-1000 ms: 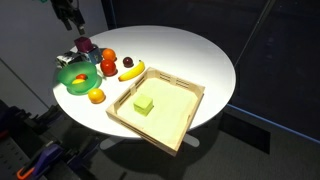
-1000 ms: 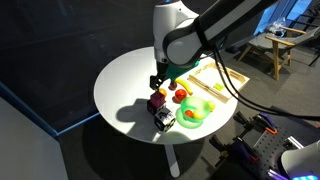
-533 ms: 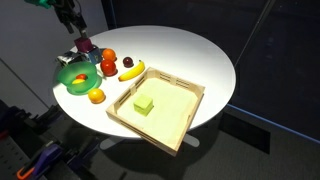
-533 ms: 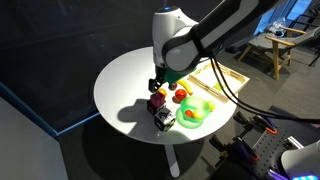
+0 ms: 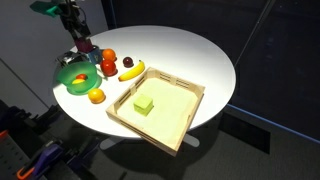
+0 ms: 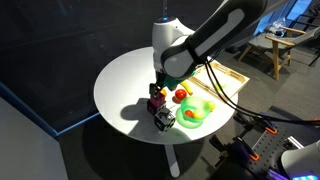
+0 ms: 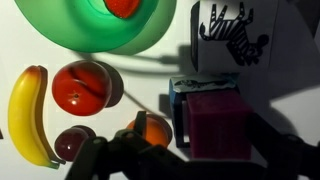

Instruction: Lift the pink dice on top of the blue dice and put it on top of the lime green dice

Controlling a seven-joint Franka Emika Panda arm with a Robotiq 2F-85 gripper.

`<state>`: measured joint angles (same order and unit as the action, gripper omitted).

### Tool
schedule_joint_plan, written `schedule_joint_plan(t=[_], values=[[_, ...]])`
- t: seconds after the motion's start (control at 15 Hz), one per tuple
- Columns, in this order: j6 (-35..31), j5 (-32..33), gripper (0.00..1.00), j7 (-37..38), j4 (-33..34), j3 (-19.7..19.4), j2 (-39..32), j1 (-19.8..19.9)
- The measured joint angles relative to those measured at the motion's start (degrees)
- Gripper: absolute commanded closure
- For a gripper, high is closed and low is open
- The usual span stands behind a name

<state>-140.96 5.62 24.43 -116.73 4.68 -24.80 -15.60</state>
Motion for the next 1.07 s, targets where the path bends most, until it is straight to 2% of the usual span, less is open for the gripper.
schedule_joint_plan(t=[1.07], values=[[-0.02, 0.00, 0.00, -0.03, 3.41, -0.54, -1.19, -0.88]])
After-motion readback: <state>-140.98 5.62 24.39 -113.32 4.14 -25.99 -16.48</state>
